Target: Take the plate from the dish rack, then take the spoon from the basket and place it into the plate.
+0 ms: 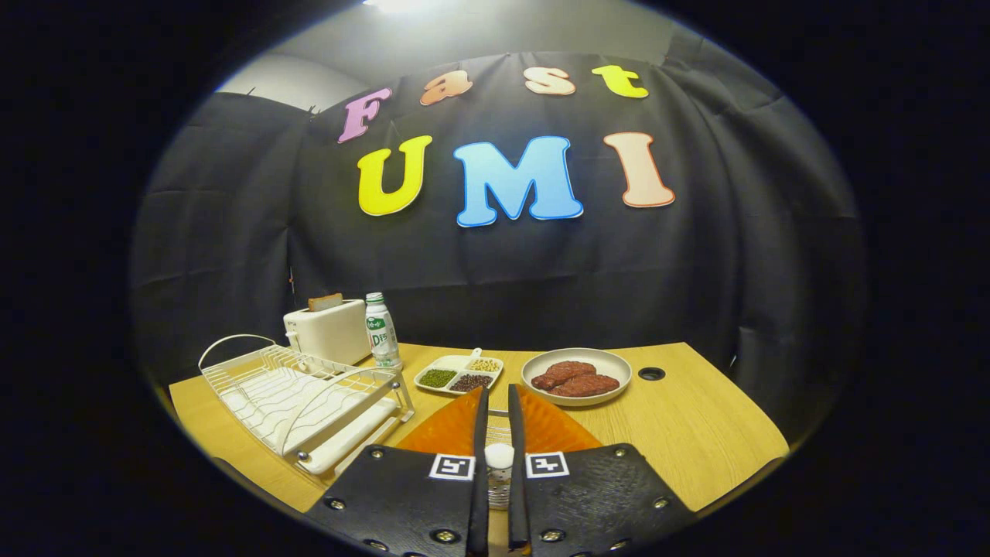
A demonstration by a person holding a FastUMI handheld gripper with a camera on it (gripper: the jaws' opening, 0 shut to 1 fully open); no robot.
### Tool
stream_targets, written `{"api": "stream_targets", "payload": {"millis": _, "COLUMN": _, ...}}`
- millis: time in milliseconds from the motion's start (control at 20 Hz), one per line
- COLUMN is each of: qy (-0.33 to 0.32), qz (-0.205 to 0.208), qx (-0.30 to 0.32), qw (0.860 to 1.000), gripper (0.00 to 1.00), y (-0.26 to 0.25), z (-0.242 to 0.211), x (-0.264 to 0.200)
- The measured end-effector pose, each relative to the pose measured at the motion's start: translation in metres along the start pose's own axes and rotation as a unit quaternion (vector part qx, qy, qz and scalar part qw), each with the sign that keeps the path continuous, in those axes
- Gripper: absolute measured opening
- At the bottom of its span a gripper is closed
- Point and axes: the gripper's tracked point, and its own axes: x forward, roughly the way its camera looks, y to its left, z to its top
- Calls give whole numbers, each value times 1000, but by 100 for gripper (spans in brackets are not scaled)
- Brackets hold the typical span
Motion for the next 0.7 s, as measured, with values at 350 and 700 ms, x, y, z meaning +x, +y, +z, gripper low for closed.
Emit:
{"api": "stream_targets", "payload": {"millis": 350, "qy": 4, "qz": -30, "qx": -10, "qw": 999, "gripper": 10, "y": 8, "z": 57, "x": -40}}
{"api": "stream_targets", "payload": {"millis": 700, "qy": 19, "qz": -58, "qx": -6, "qw": 998, "gripper": 10, "y": -1, "z": 92, "x": -82}}
